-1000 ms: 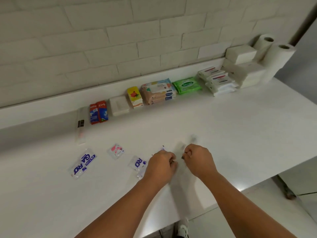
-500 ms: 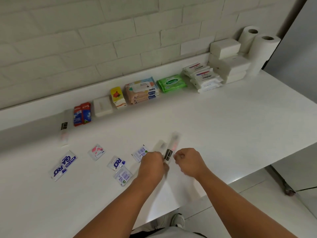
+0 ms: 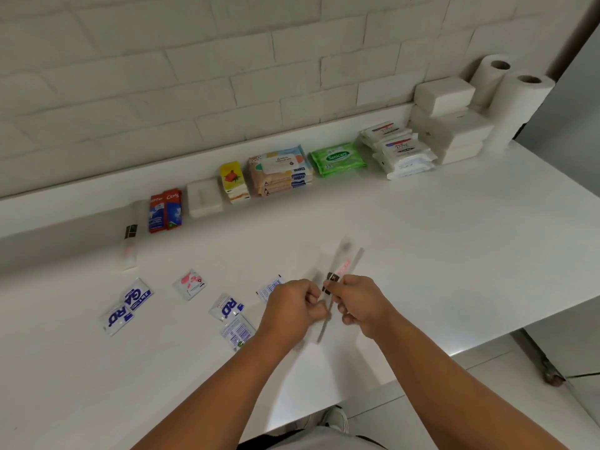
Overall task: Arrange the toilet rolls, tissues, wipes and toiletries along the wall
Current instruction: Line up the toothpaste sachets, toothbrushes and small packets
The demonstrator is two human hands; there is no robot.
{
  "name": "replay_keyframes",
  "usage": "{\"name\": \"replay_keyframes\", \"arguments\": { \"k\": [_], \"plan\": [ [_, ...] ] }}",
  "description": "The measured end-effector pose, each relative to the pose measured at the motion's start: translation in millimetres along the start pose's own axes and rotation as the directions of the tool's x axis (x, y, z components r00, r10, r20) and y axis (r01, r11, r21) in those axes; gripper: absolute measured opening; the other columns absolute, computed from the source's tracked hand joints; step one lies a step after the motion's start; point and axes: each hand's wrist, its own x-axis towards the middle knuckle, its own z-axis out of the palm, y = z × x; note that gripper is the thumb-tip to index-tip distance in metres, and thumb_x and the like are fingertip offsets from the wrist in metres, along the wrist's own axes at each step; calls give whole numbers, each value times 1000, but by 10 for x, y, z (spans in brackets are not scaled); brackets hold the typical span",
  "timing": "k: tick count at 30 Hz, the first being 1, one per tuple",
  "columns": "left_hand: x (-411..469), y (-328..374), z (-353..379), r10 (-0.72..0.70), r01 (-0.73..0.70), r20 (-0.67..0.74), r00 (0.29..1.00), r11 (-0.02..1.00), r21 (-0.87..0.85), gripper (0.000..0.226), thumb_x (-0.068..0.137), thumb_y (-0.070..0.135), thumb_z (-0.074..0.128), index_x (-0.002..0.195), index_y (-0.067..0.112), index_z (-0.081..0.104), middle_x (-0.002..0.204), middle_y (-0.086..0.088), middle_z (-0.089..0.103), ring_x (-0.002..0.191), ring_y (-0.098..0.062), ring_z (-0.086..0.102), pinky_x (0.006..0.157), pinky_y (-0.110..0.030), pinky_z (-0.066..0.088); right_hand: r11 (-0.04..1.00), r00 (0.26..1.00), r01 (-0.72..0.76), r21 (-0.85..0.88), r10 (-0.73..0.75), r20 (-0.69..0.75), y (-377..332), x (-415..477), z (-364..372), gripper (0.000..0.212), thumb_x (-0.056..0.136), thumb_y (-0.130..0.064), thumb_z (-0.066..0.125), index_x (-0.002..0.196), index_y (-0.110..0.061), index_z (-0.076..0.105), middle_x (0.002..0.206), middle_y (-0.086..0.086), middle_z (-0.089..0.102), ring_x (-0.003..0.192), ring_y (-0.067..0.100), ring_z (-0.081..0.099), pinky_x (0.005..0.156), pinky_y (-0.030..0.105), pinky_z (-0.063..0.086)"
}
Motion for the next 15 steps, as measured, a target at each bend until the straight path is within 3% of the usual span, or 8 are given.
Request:
{"name": "replay_keyframes", "arguments": {
  "k": [2,5,10,15],
  "plan": [
    [20,-13,-93,25,-28,-39,999,998,-57,8,83,12,76,90,14,74,78,5,69,64,-1,60,68,-16,50,997,997,74,32,-74,-10,-57,19,75,27,88,-20,69,64,-15,58,69,8,48,58,17,41,49,27,31],
    [44,-81,-335,-4,-7,-90,996,992,-127,13,86,15,76,98,17,72,82,5,69,66,-4,61,68,-13,50,982,982,188,-1,-188,1,-196,39,283,23,88,-21,68,65,-21,68,63,-2,59,62,14,51,58,28,41],
    [22,-381,-822,-47,40,-106,993,997,-65,12,85,25,77,84,30,66,61,14,56,52,-1,49,53,-10,35,948,945,317,-30,-313,97,-421,84,837,11,89,-19,69,80,-16,74,80,7,74,69,16,64,65,27,47],
    [-55,-873,-1396,-123,115,-169,978,992,-52,20,84,31,78,79,13,69,65,-2,61,56,-13,47,56,-20,39,896,894,434,-97,-414,173,-581,126,1600,7,89,-16,69,88,-13,75,86,8,75,74,13,66,69,27,52]
  ]
}}
